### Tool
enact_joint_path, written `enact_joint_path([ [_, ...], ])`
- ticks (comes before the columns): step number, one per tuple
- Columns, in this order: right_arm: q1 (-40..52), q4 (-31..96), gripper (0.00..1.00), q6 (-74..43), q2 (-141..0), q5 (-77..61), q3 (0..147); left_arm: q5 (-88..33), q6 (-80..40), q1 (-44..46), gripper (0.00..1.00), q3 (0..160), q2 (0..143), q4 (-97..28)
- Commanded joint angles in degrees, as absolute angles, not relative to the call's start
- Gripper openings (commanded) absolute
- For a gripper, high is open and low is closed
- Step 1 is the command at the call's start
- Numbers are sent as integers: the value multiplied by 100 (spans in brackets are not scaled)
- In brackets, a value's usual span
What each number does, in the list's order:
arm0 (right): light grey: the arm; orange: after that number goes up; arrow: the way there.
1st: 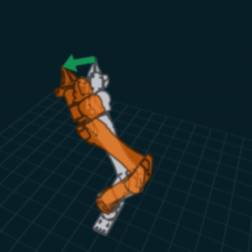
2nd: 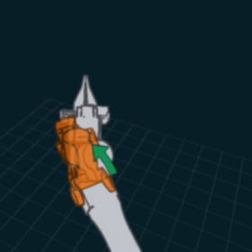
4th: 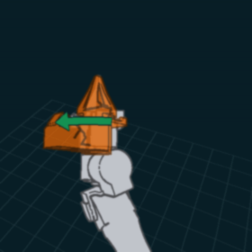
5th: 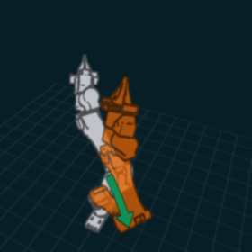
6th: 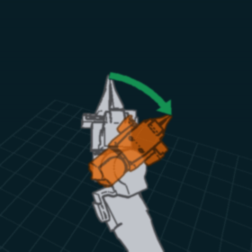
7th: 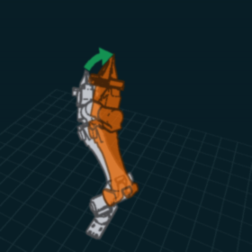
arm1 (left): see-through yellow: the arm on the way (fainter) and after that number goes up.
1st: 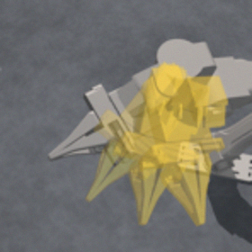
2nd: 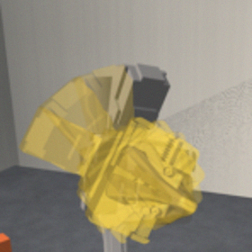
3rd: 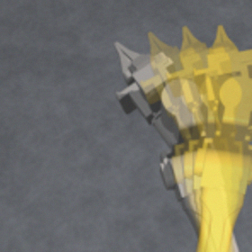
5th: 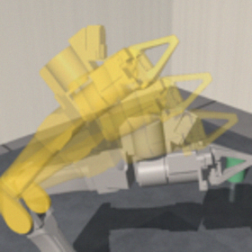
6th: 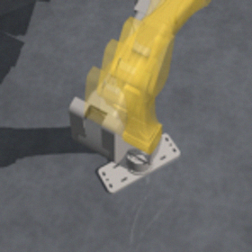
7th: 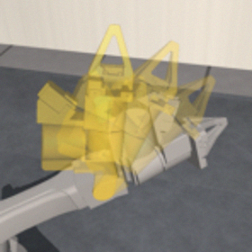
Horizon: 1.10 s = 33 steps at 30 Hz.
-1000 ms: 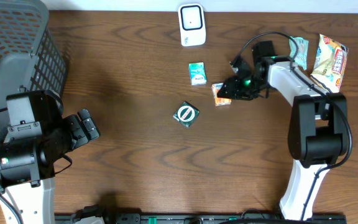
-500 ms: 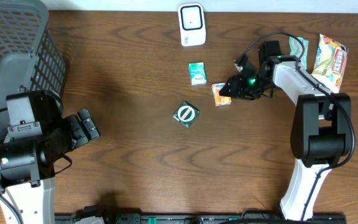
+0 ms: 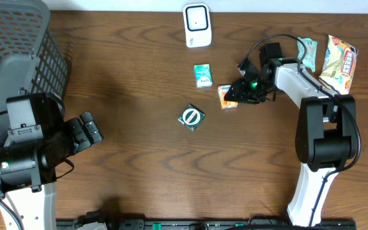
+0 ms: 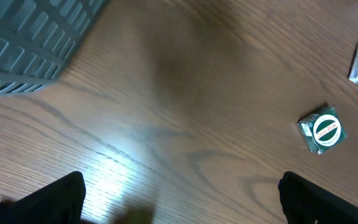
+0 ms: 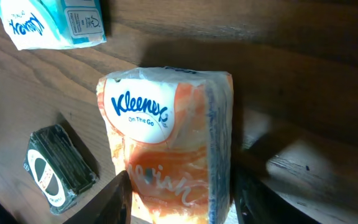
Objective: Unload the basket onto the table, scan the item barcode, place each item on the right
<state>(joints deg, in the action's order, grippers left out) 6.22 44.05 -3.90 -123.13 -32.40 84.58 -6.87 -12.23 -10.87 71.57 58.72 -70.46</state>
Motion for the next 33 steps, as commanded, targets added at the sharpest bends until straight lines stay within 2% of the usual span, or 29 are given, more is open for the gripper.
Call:
enact_joint_path([
  [1, 655, 4412, 46, -421, -12578, -3199, 8462, -593, -1278, -1118, 97, 7144, 5872, -7048],
  [7, 698, 4407, 41, -419, -12639, -3183, 8462, -593, -1278, -1118, 98, 7144, 5872, -7048],
  [12, 751, 4451, 20, -189, -12711, -3188, 8458, -593, -1278, -1118, 97, 7144, 5872, -7048],
  [14, 792, 4504, 4, -137, -12711, -3190, 8458, -593, -1278, -1118, 98, 7144, 5872, -7048],
  [15, 803, 4530, 1, -137, -12709, -3214, 8458, -593, -1278, -1118, 98, 7144, 5872, -7048],
  [18, 781, 4617, 1, 40, -12696, -3769, 8473, -593, -1278, -1118, 97, 7144, 5872, -7048],
  [25, 537, 4654, 1, 572, -12468, -6508, 8475, -593, -1278, -1118, 98, 7144, 5872, -7048],
  [33, 438, 5107, 1, 1275, -11924, -7537, 8475, -593, -1278, -1118, 97, 7144, 5872, -7048],
])
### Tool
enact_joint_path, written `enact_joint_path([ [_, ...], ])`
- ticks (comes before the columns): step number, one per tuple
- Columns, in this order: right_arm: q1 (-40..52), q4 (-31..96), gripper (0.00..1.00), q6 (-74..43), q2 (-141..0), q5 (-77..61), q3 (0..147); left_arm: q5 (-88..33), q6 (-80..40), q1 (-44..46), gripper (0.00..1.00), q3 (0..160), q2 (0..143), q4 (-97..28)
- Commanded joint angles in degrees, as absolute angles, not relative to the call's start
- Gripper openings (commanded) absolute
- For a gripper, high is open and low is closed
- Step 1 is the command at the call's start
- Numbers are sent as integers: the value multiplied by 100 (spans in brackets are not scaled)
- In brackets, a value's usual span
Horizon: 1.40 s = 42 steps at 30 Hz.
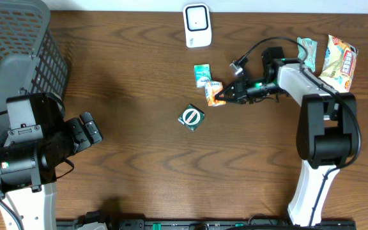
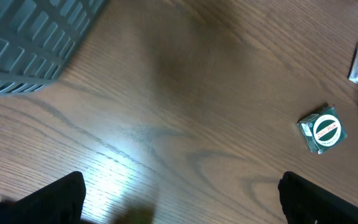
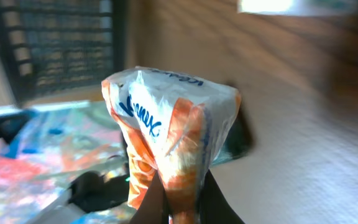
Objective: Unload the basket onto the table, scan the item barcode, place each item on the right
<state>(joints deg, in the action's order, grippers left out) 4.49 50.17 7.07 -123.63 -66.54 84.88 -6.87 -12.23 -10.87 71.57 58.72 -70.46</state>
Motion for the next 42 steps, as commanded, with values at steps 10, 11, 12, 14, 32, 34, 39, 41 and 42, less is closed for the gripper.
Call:
enact_joint_path([
  [10, 447, 5616, 1, 2095, -11391, -8357, 8475, -593, -1275, -1118, 98, 7144, 5872, -7048],
  [11, 443, 5621, 1, 2185, -11365, -8510, 8475, -593, -1275, -1118, 98, 7144, 5872, -7048],
  [12, 438, 5616, 1, 2244, -11338, -8632, 8475, -593, -1278, -1118, 98, 7144, 5872, -7048],
  [14, 429, 5616, 1, 2357, -11314, -8851, 8475, -593, -1278, -1118, 97, 7144, 5872, -7048],
  [32, 438, 6506, 1, 3194, -11299, -8954, 8475, -593, -1278, -1118, 98, 7144, 5872, -7048],
  [34, 392, 6901, 1, 3691, -11292, -8954, 8475, -593, -1275, -1118, 98, 7144, 5872, -7048],
  [39, 231, 7959, 1, 5004, -11290, -8952, 8475, -593, -1278, -1118, 97, 7144, 5872, -7048],
  [41, 196, 8324, 1, 5481, -11290, -8949, 8475, -593, -1275, -1118, 98, 7144, 5872, -7048],
  [42, 189, 8449, 1, 5658, -11290, -8936, 8475, -593, -1278, -1118, 98, 7144, 5872, -7048],
])
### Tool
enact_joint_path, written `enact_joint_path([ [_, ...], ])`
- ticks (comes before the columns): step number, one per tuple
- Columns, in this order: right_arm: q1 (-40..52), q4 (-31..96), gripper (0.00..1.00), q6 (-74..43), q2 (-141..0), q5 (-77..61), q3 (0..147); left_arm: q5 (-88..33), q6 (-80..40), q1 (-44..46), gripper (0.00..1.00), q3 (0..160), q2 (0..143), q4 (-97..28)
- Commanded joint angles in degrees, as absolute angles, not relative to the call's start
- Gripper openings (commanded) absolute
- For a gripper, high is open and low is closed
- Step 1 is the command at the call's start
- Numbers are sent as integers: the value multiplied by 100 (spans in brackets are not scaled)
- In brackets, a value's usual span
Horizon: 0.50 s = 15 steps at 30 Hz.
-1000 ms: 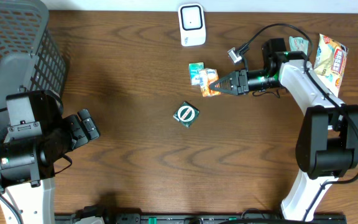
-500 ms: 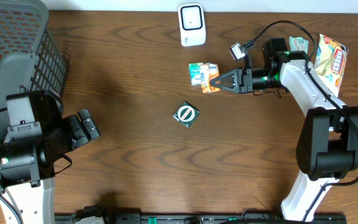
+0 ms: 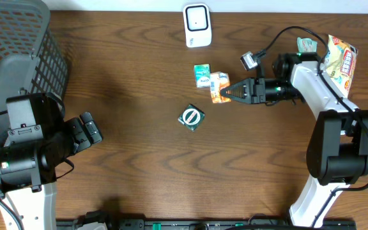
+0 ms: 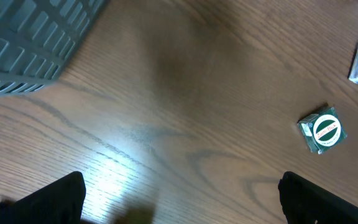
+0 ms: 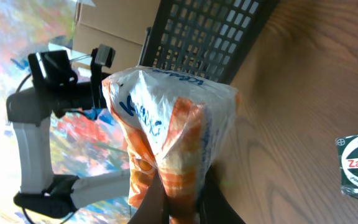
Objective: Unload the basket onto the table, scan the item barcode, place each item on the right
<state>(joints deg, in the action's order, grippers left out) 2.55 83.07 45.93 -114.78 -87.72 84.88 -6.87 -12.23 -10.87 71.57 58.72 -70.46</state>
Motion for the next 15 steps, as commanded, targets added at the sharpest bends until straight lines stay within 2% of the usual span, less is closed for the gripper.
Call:
enact_joint_path([
  [1, 191, 8569, 1, 5824, -11290, -8895, 8475, -593, -1278, -1118, 97, 7144, 5872, -7048],
  [15, 196, 9105, 1, 6097, -11290, -8866, 8475, -593, -1275, -1118, 98, 7144, 5872, -7048],
])
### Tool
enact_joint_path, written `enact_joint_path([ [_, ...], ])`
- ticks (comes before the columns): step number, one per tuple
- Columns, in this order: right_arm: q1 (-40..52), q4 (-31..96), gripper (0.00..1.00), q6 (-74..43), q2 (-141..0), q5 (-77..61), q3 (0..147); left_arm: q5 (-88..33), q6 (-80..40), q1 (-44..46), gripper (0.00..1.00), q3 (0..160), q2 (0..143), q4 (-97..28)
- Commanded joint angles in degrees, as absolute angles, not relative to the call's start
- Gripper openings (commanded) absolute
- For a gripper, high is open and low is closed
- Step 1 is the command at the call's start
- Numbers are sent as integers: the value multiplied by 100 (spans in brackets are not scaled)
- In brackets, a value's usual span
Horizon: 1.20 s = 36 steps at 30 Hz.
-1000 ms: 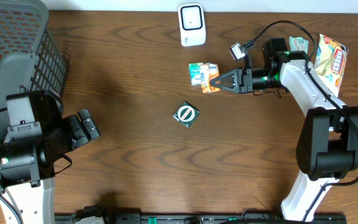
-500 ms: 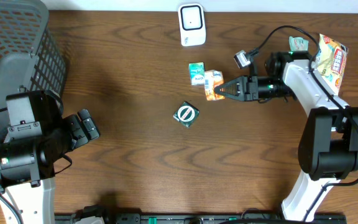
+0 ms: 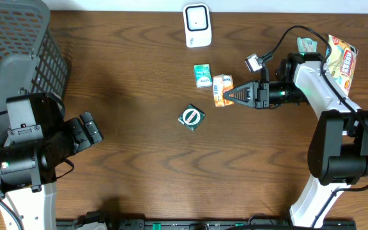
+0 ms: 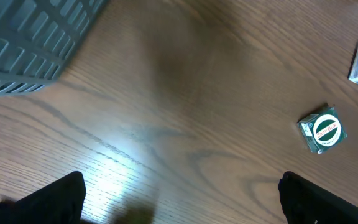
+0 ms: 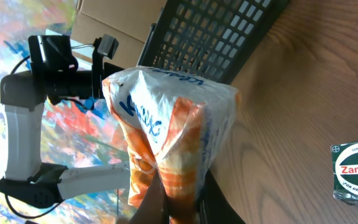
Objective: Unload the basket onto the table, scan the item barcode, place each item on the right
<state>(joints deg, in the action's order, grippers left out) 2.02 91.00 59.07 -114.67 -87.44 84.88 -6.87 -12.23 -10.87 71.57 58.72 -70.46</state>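
Observation:
My right gripper (image 3: 229,96) is shut on an orange and white Kleenex tissue pack (image 3: 222,89), held off the table near the middle back; the pack (image 5: 169,143) fills the right wrist view. The white barcode scanner (image 3: 197,25) stands at the table's back edge, up and left of the pack. A teal tissue pack (image 3: 202,75) lies just left of the held one. A green Zam-Buk tin (image 3: 191,117) lies below them, also seen as the tin (image 4: 322,129) in the left wrist view. My left gripper (image 4: 179,199) hangs open over bare wood at the left.
A dark mesh basket (image 3: 11,51) fills the back left corner. Snack packets (image 3: 338,61) lie at the back right, beside the right arm.
My right gripper with the Kleenex pack has shifted slightly right and a little toward the front. The left arm has not moved.
The right gripper was down around the Kleenex pack on the table. Then it held the pack lifted and turned, close by the teal pack. It has since drawn the pack a little to the right, fingers pointing left. The left arm stayed still throughout.

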Motion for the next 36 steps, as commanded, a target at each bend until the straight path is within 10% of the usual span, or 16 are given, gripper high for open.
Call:
enact_joint_path([
  [1, 196, 9102, 1, 6099, -11290, -8868, 8475, -593, -1278, -1118, 98, 7144, 5872, -7048],
  [36, 196, 9087, 1, 6287, -11290, -8866, 8475, -593, -1278, -1118, 97, 7144, 5872, -7048],
])
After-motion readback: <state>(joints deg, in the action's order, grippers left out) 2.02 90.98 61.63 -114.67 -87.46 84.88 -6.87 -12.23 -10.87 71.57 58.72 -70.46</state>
